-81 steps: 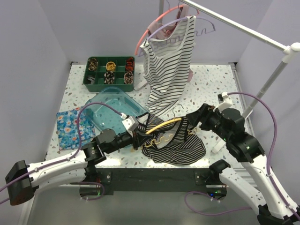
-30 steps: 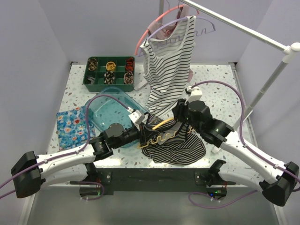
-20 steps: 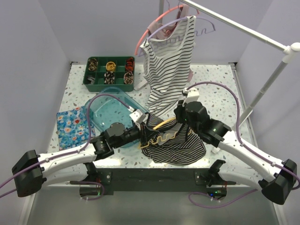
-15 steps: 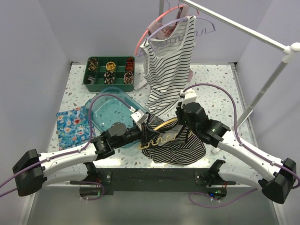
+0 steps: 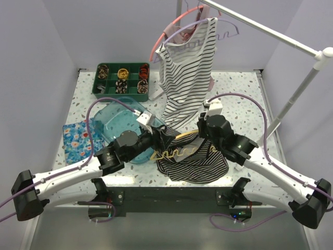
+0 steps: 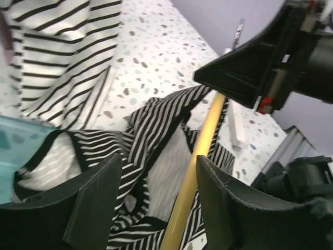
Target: Place the tank top on the hanger
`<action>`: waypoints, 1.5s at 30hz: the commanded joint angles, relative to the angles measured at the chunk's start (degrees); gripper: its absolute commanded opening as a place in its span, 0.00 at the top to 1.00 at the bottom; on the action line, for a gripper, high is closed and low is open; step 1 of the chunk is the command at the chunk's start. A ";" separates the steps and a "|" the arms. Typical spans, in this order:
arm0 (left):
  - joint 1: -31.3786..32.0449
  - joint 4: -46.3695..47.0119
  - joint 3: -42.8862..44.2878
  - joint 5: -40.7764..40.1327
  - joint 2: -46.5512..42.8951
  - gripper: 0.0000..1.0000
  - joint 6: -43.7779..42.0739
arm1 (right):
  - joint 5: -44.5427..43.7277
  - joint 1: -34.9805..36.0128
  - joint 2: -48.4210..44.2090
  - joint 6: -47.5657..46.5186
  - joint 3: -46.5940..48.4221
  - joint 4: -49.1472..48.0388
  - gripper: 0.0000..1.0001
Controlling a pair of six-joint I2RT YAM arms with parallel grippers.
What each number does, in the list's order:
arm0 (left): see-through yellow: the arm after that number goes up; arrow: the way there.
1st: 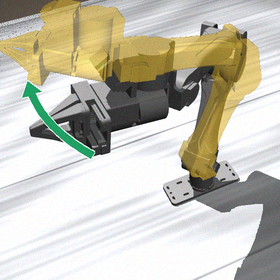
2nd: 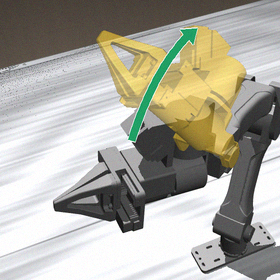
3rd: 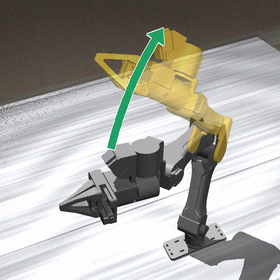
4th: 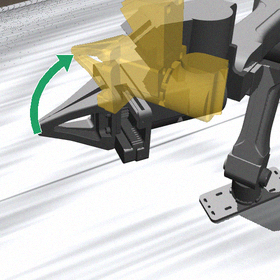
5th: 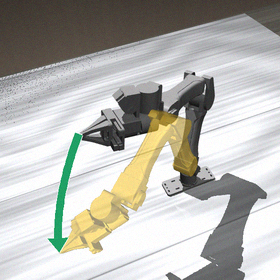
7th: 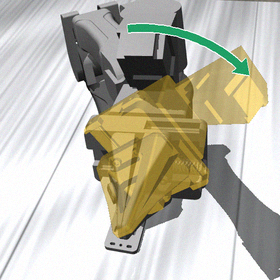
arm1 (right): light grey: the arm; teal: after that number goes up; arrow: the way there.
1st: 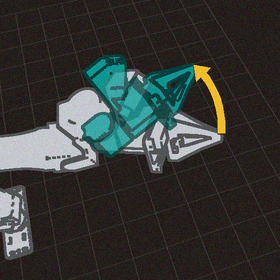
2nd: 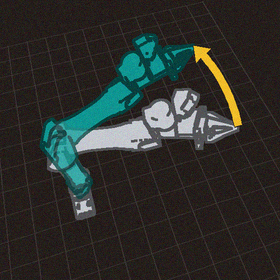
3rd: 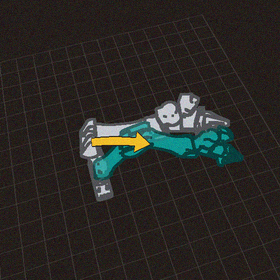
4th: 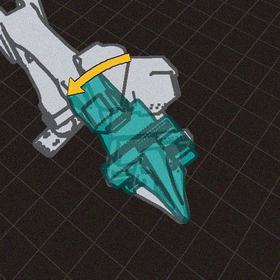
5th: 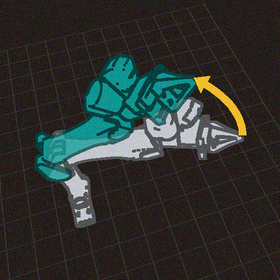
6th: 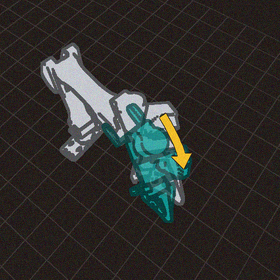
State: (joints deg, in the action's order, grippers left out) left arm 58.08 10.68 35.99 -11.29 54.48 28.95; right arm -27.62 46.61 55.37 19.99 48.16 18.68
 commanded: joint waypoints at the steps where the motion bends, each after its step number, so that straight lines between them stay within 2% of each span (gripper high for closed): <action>1: -0.78 -10.58 2.51 -11.80 -3.94 0.36 4.35 | -2.62 0.41 -1.94 1.11 -0.53 -3.03 1.00; 3: -1.74 -16.88 2.86 -13.05 -5.69 0.38 5.76 | -2.79 0.76 -2.46 0.76 -0.44 -2.42 1.00; 4: -2.18 -18.22 3.12 -13.67 -6.05 0.47 6.12 | -3.05 0.85 -2.73 0.75 -0.35 -2.07 1.00; 6: -3.32 -21.64 4.00 -13.23 -6.14 0.53 5.77 | -3.23 1.03 -2.90 0.41 -0.09 -1.19 1.00; 7: -3.76 -22.79 4.44 -12.10 -5.70 0.59 5.51 | -3.32 1.11 -3.16 0.32 0.00 -1.10 1.00; 13: -5.44 -28.87 9.88 -3.31 2.82 0.69 2.17 | -3.93 2.08 -3.25 -0.30 0.53 0.57 1.00; 18: -5.44 -27.65 10.07 2.32 6.68 0.69 0.41 | -5.16 3.05 -3.87 -0.04 0.27 1.27 1.00; 19: -5.44 -27.38 10.15 3.63 7.13 0.67 0.14 | -5.25 3.14 -3.87 -0.04 0.27 1.45 1.00; 28: -5.44 -25.62 8.58 7.77 10.82 0.61 -0.39 | -8.23 3.84 -3.69 0.58 0.70 2.15 1.00; 37: -5.44 -22.81 6.73 7.51 13.81 0.60 0.32 | -11.93 3.93 -3.43 0.93 1.67 2.86 1.00; 45: -5.35 -22.10 5.94 4.96 14.60 0.64 0.76 | -13.51 4.02 -4.22 1.02 1.76 2.94 1.00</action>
State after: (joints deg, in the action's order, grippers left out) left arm 52.88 -14.17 42.50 -5.06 69.25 29.85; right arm -37.04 50.37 52.64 19.92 47.33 23.66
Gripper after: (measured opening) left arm 0.369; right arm 0.103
